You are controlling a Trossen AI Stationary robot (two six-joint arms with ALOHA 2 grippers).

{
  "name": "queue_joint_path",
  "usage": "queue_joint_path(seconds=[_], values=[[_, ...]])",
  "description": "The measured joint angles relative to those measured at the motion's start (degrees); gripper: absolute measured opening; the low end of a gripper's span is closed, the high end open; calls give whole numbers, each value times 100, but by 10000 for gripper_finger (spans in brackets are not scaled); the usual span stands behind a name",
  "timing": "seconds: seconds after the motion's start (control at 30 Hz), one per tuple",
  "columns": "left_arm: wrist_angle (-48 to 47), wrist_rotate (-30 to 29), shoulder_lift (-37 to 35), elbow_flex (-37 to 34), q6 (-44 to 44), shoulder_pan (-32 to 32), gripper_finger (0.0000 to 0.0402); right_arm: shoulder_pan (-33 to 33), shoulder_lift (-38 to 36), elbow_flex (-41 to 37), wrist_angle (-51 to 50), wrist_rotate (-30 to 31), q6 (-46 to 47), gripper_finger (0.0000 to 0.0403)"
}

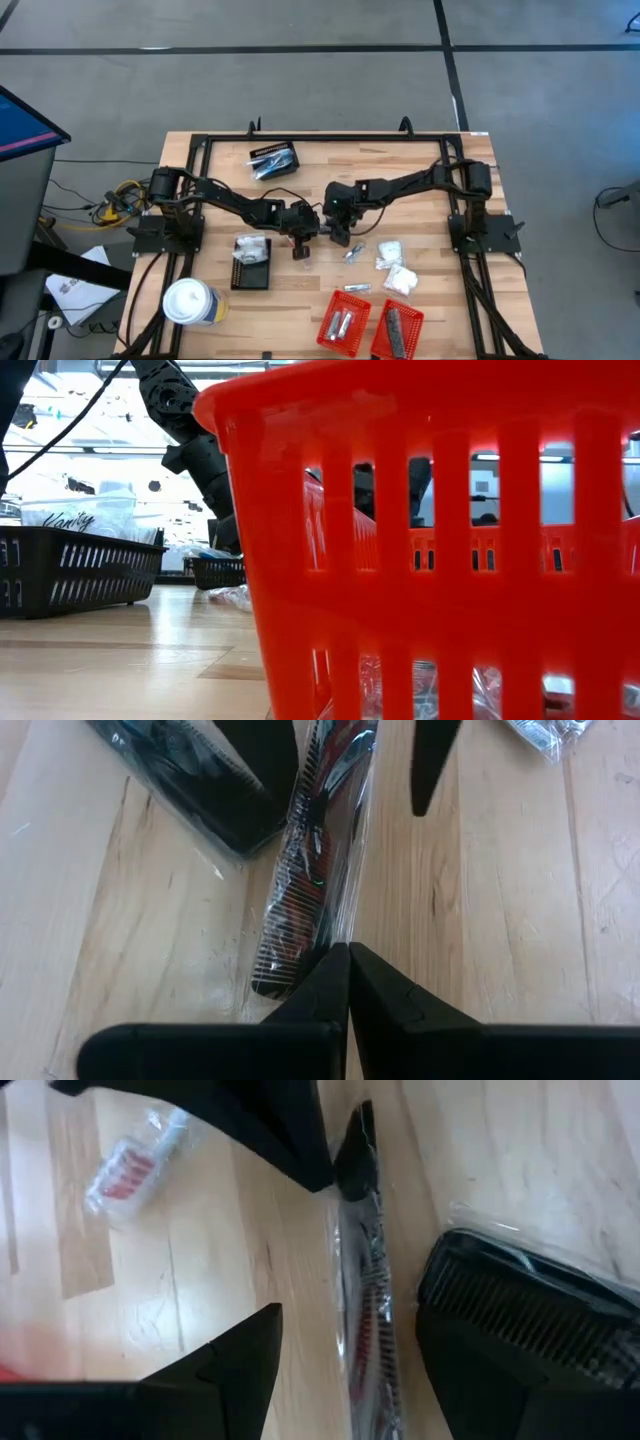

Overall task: Pick & Place Travel size toiletries
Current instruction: Put the black hair brush into the right red bin

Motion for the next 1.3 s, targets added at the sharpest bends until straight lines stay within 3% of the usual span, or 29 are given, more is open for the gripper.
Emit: queue_joint_path(seconds=[0.27, 0.43, 0.93, 1.07, 1.3], values=[[10, 0, 0, 0, 0, 2, 1, 51, 172, 295, -265, -64, -160, 226], [23, -17, 0, 0, 0, 0, 1, 181, 173, 309, -234, 35, -350, 202], [108, -26, 1, 0, -20, 0, 1, 146, 161, 309, -619, 5, -804, 11], [118, -34, -63, -5, -22, -10, 3, 93, 22, 311, -798, 139, -815, 22], [70, -286, -636, -46, 27, -272, 3, 391, -816, 308, -985, 1178, -916, 11]])
